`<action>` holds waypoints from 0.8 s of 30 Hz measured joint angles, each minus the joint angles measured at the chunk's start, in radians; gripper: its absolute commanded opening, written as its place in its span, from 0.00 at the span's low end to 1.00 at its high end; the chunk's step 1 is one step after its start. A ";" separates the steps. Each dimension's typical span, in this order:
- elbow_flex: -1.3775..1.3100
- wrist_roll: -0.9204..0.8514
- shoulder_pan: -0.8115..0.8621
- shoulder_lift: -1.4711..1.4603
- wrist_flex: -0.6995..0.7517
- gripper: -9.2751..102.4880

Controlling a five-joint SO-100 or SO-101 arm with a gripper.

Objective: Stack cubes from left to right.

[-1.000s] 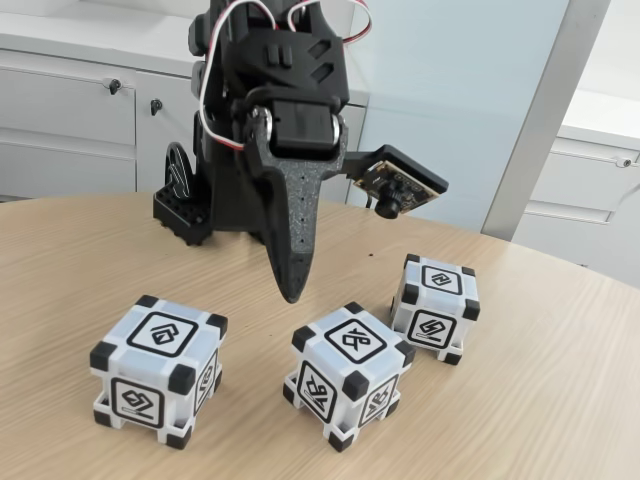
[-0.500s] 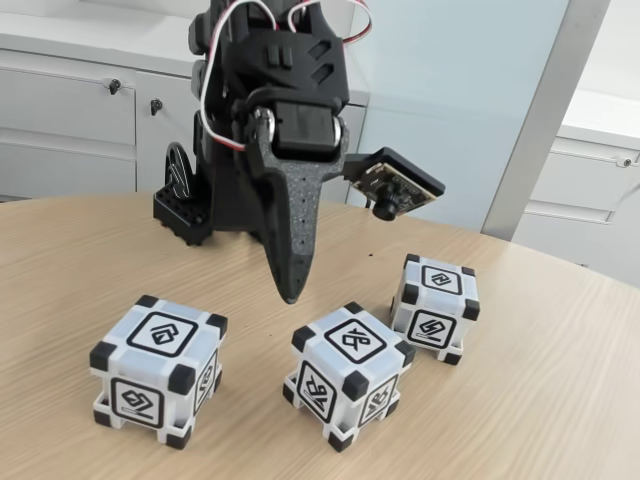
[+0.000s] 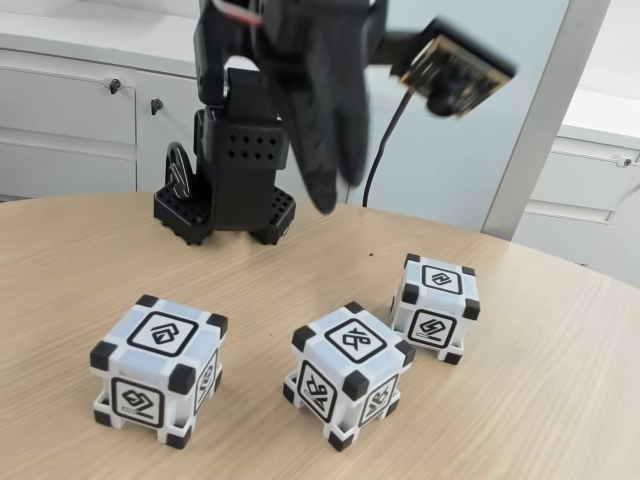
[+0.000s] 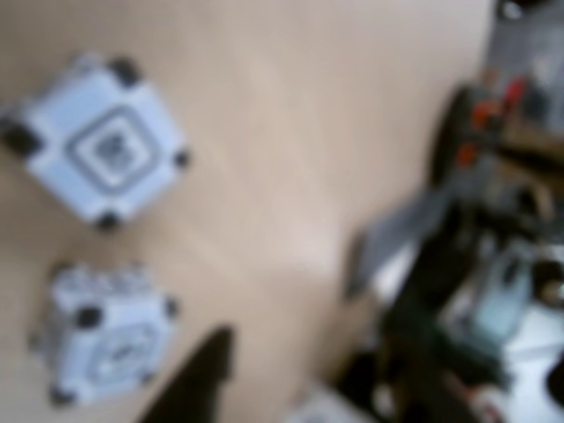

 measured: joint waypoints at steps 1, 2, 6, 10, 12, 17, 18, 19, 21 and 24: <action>-0.044 -0.009 -0.009 -0.061 0.000 0.31; -0.087 -0.023 -0.028 -0.117 0.000 0.32; -0.198 -0.120 -0.163 -0.290 0.000 0.37; -0.212 -0.204 -0.270 -0.330 0.000 0.44; -0.213 -0.233 -0.334 -0.330 0.000 0.44; -0.213 -0.244 -0.423 -0.334 0.018 0.44; -0.213 -0.250 -0.430 -0.334 0.037 0.44; -0.213 -0.258 -0.442 -0.334 0.058 0.44; -0.213 -0.273 -0.445 -0.334 0.107 0.44; -0.213 -0.296 -0.437 -0.334 0.169 0.42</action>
